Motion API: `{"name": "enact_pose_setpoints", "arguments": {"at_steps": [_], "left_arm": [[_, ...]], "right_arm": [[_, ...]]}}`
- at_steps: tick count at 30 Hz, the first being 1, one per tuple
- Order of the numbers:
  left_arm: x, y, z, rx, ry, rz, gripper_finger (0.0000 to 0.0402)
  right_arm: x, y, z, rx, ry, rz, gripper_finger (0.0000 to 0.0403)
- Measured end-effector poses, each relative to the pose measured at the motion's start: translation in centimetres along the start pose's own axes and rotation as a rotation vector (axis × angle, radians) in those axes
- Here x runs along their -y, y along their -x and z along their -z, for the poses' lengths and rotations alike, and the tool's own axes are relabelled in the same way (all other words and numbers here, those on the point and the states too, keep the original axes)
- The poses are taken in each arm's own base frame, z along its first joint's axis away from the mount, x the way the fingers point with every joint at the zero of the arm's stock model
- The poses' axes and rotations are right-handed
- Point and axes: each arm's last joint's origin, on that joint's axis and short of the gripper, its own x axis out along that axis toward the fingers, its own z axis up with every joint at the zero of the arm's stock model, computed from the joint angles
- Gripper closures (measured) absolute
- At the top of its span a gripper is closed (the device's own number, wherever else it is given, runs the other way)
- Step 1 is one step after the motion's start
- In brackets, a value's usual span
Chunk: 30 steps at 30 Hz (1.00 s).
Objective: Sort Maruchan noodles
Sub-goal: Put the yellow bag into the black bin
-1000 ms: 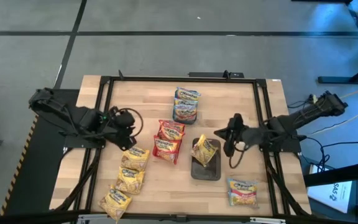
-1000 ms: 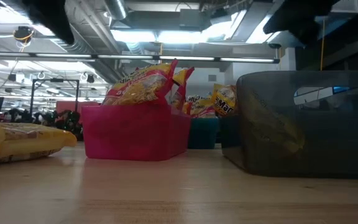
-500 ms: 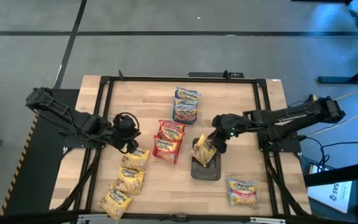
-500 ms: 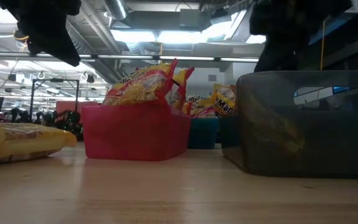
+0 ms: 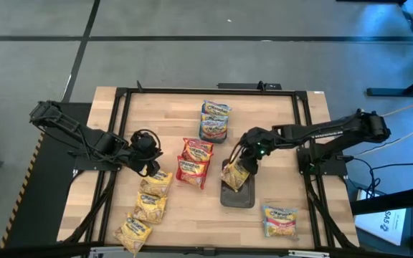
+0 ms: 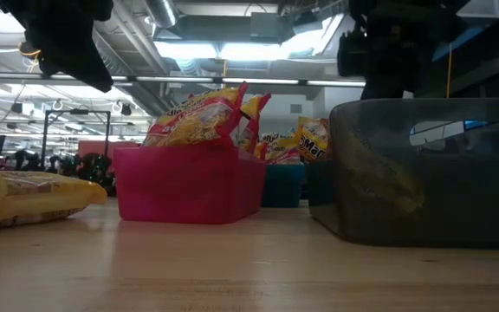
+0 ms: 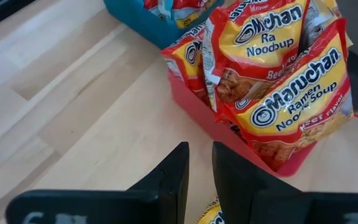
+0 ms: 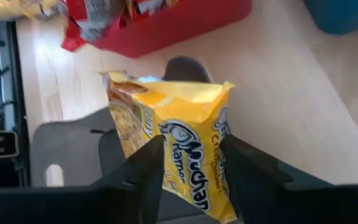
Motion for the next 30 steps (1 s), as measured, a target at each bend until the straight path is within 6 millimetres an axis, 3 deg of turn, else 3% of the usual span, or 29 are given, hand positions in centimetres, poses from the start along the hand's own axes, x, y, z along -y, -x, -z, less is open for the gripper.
{"name": "enact_pose_setpoints", "arguments": {"at_steps": [6, 12, 22, 30], "left_arm": [[0.0, 0.0, 0.0, 0.004, 0.0, -0.004, 0.0337], [0.0, 0.0, 0.0, 0.004, 0.0, -0.004, 0.0337], [0.0, 0.0, -0.1, 0.017, 0.0, -0.014, 0.0337], [0.0, 0.0, -0.1, 0.02, 0.0, -0.017, 0.0337]], "right_arm": [[0.3, -1.3, 0.0, -0.024, 0.045, 0.008, 0.0209], [0.4, -2.5, -0.3, -0.019, 0.072, 0.005, 0.0219], [0.3, -2.4, -0.4, -0.018, 0.072, 0.003, 0.0308], [-0.7, -1.7, -1.8, 0.023, 0.09, -0.021, 0.0375]]}}
